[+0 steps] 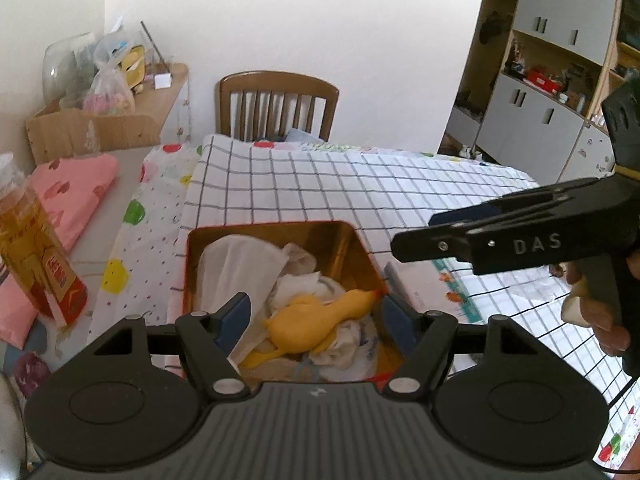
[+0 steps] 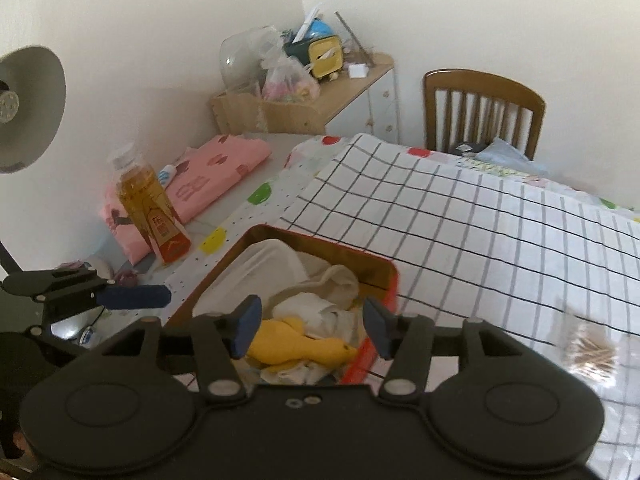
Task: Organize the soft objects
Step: 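Move the left tool over the cotton swab packet on the table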
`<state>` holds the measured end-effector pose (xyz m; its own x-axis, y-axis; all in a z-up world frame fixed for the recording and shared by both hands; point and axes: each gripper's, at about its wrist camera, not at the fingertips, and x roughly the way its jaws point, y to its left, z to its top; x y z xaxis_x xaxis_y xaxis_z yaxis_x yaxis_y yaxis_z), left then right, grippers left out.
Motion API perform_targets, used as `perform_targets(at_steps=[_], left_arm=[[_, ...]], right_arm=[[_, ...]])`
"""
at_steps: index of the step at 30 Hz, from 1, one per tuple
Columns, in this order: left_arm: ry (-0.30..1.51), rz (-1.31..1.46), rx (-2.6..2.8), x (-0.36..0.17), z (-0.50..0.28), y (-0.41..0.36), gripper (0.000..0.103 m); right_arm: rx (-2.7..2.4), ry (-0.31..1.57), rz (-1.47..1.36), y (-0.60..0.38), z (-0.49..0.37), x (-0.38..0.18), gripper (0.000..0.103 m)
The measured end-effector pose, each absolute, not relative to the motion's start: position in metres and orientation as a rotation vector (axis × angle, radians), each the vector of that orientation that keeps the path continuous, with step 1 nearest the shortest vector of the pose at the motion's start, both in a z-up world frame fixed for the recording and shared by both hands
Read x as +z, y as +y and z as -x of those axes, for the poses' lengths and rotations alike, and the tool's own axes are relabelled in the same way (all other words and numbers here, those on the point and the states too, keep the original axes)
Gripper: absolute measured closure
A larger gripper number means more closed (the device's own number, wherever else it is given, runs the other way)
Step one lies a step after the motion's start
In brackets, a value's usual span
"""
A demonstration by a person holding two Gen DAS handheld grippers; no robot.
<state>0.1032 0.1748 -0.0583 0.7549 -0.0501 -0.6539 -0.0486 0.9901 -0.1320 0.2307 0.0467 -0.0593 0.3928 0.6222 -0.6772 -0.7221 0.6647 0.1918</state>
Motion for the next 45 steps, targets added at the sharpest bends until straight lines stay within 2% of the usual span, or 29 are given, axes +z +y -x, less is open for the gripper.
perform_targets(at_steps=[5, 16, 22, 24, 41, 44, 45], left_arm=[[0.685, 0.118, -0.026, -0.049, -0.11, 0.152, 0.03], [0.662, 0.093, -0.099, -0.043, -0.137, 0.082, 0.03], [0.666, 0.083, -0.122, -0.044, -0.157, 0.045, 0.03], [0.667, 0.077, -0.129, -0.046, -0.163, 0.033, 0.019], [0.699, 0.068, -0.132, -0.067, -0.221, -0.026, 0.017], [0.708, 0.05, -0.112, -0.074, -0.23, -0.031, 0.003], [0.705, 0.046, -0.109, -0.077, -0.233, -0.032, 0.001]], right_arm=[[0.835, 0.774, 0.114, 0.016, -0.23, -0.05, 0.041], [0.749, 0.757, 0.097, -0.063, -0.235, -0.039, 0.038], [0.712, 0.75, 0.095, -0.102, -0.238, -0.041, 0.032], [0.699, 0.752, 0.093, -0.115, -0.241, -0.043, 0.031], [0.611, 0.785, 0.063, -0.205, -0.269, -0.07, 0.019], [0.603, 0.774, 0.077, -0.211, -0.269, -0.074, 0.016], [0.6, 0.772, 0.082, -0.213, -0.27, -0.076, 0.015]])
